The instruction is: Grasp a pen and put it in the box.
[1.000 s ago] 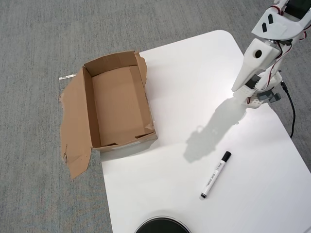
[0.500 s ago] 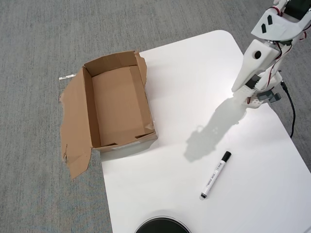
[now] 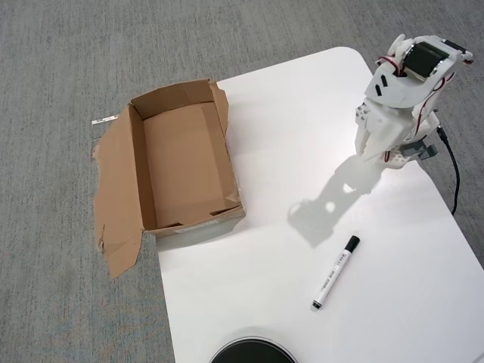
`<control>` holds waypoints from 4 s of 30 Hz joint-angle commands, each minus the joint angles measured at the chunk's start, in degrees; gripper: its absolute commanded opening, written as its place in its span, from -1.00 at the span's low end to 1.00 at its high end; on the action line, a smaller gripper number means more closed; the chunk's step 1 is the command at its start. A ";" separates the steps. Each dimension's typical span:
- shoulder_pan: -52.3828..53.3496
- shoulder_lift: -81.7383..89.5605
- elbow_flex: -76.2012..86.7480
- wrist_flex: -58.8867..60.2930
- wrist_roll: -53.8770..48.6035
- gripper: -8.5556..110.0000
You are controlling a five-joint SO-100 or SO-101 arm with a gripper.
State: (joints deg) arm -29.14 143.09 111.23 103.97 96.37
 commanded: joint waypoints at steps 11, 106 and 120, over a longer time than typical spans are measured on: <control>-0.66 0.00 -1.10 -1.41 -28.34 -0.82; -21.49 -47.99 -0.13 -53.26 -4.97 -0.57; -27.82 -54.49 -1.10 -53.35 3.82 -0.57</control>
State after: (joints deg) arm -56.21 88.59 111.31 50.98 99.62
